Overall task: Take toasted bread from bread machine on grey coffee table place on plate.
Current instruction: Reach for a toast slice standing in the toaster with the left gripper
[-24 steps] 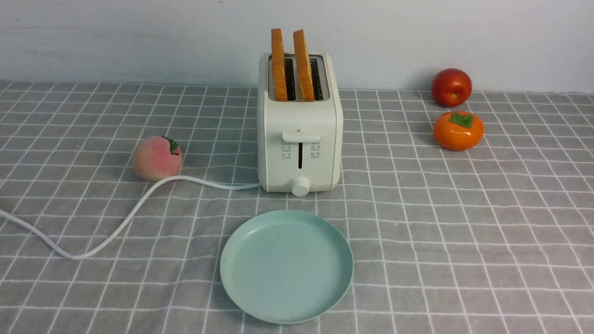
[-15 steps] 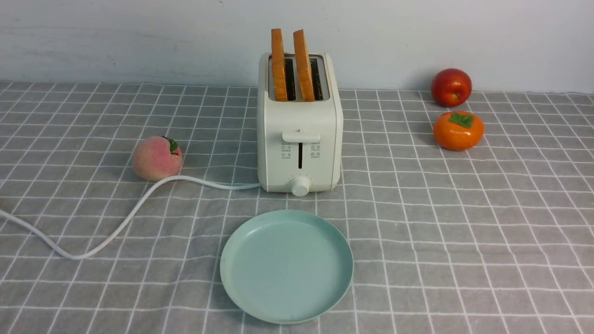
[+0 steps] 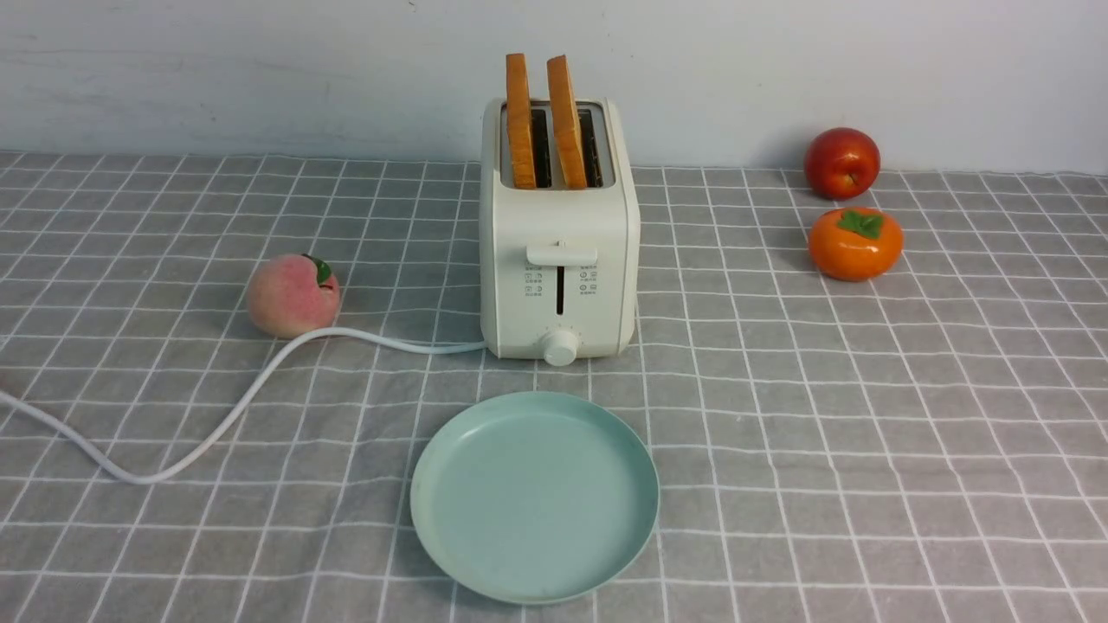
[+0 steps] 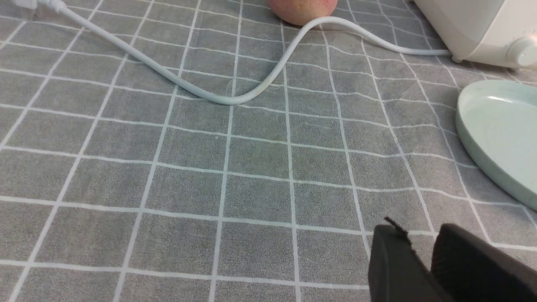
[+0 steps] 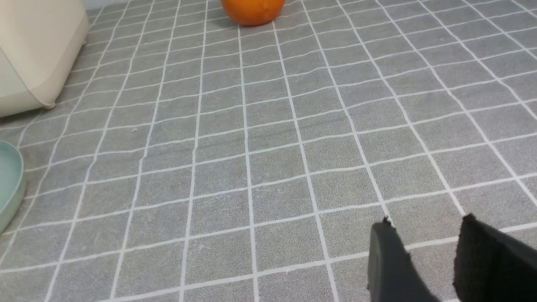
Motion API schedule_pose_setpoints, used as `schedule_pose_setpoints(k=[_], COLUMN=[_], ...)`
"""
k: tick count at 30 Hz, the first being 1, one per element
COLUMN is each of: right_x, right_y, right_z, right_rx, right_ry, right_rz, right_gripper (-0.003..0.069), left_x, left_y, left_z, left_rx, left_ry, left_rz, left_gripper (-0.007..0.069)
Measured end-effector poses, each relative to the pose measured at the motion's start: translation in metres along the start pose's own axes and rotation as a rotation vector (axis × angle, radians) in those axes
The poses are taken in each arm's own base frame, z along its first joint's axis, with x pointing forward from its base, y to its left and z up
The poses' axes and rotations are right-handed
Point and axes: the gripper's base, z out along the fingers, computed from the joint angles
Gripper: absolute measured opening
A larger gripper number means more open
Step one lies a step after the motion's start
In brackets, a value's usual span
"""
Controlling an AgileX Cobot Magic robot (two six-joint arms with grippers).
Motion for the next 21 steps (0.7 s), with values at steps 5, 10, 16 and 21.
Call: schedule_pose_setpoints(k=[5,10,16,21], right_x=[0.000,0.000,-0.008,-0.024], right_y=[0.000,0.000,0.008,0.011], right_z=[0.000,0.000,0.000,-0.003], right_rx=[0.000,-0.002,-0.101,-0.205], right_ry=[0.000,-0.001,-0.103,-0.250], right_rz=[0.000,0.004,0.245,0.552], right_gripper=[0.0239,0.0239,0.0239,0.0239], left_x=[0.000,-0.005,-0.024,-0.043], left_y=[0.000,0.003,-0.005,-0.008], left_z=[0.000,0.000,-0.003,-0.011], left_rx=[0.000,-0.038,0.051,0.182], left_ry=[0.000,-0.050,-0.272,-0.465], left_rz=[0.002,0.199,0.022,-0.359], left_gripper=[0.0142,0.0143,0.0144,0.0146])
